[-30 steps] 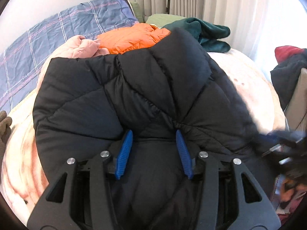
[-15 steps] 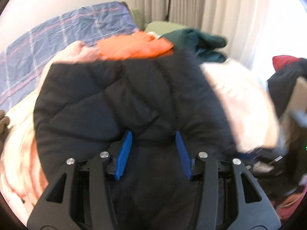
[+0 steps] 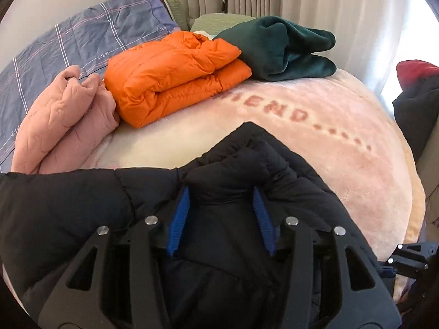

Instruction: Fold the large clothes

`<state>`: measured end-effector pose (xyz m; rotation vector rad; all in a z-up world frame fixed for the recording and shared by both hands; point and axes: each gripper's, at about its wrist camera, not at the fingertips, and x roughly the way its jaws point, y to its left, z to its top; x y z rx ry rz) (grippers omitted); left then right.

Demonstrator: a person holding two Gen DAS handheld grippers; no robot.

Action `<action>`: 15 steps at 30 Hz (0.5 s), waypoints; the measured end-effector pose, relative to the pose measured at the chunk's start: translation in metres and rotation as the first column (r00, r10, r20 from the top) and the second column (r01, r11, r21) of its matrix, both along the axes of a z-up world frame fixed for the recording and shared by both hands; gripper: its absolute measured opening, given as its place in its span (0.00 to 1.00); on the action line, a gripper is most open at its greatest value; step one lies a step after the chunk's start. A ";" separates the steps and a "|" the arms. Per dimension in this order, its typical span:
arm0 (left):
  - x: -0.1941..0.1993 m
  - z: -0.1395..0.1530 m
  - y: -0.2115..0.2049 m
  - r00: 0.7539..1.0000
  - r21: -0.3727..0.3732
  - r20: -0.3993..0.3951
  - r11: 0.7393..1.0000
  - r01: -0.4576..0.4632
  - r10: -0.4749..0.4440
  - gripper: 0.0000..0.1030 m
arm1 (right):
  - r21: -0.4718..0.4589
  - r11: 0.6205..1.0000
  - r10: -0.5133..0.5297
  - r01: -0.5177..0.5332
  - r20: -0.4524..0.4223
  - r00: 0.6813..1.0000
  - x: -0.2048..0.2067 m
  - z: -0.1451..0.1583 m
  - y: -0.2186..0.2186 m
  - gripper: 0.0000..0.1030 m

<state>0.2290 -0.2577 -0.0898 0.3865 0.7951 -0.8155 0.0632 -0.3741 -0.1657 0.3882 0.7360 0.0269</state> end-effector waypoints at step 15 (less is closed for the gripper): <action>0.008 -0.017 0.001 0.999 -0.019 -0.038 1.000 -0.023 0.023 0.51 | -0.048 0.998 -0.035 0.036 0.018 0.999 0.005 0.001 0.002 0.32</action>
